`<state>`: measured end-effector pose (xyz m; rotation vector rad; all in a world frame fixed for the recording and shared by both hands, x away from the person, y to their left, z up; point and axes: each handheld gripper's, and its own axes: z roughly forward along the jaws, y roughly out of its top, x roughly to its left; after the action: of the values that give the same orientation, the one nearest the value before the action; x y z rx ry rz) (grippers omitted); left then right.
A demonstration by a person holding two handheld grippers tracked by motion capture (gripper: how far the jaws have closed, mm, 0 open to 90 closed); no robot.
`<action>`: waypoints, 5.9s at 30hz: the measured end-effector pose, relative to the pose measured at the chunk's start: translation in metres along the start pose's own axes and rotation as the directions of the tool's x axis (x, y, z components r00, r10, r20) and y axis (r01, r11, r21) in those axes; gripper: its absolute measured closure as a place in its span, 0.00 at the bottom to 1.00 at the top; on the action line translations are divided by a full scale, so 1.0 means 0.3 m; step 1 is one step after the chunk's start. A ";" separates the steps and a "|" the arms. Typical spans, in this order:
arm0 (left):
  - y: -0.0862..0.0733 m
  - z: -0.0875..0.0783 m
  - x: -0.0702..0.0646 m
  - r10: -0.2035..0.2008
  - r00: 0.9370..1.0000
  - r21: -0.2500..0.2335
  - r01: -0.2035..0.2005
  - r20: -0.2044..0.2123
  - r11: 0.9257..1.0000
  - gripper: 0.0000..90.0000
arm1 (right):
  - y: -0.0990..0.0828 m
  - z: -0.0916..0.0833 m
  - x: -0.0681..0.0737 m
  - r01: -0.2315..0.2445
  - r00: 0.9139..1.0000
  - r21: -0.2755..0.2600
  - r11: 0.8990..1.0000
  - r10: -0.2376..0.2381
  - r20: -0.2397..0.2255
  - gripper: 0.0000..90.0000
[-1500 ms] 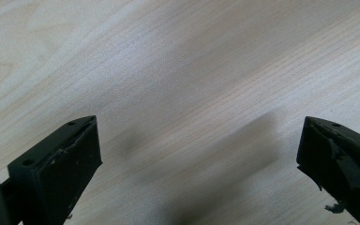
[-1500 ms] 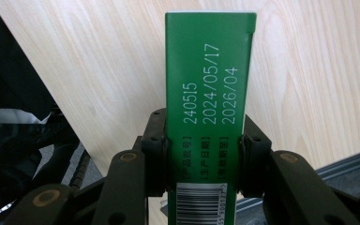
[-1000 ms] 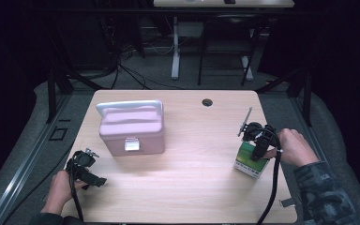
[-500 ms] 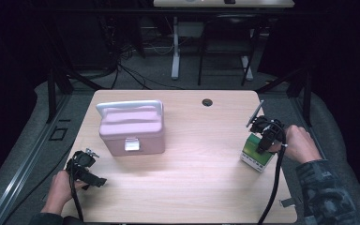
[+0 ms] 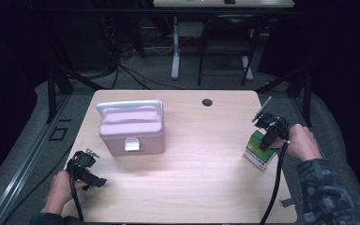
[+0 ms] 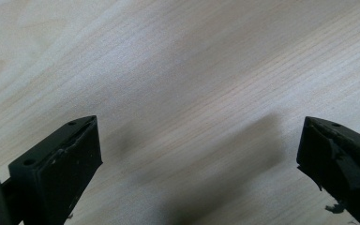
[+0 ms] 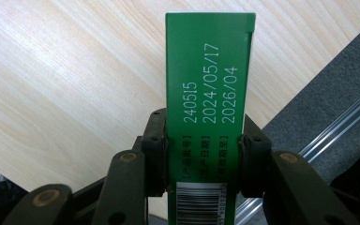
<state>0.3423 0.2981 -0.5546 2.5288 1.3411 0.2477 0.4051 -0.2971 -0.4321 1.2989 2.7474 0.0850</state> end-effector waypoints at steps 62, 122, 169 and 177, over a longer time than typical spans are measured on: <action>-0.004 -0.004 0.003 -0.016 1.000 -0.015 0.016 0.015 1.000 0.00 | -0.119 -0.170 0.156 0.019 0.999 -0.408 0.913 -0.001 0.044 0.02; 0.112 -0.307 0.056 -0.115 0.993 -0.333 0.119 0.033 0.935 0.00 | -0.080 0.221 0.405 -0.007 0.978 -0.518 0.856 -0.101 -0.180 0.00; 0.456 -0.298 0.121 0.008 0.996 -0.509 -0.051 -0.086 0.859 0.81 | 0.080 0.117 0.414 0.000 0.977 -0.558 0.830 -0.118 -0.175 0.00; 0.468 -0.294 0.103 0.061 0.995 -0.515 -0.093 -0.078 0.852 0.81 | 0.169 0.069 0.405 0.000 0.974 -0.603 0.797 -0.137 -0.180 0.01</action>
<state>0.4454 0.2620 -0.4263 2.1246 1.0148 0.6169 0.3699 -0.1708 -0.4563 1.0428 2.5694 1.0607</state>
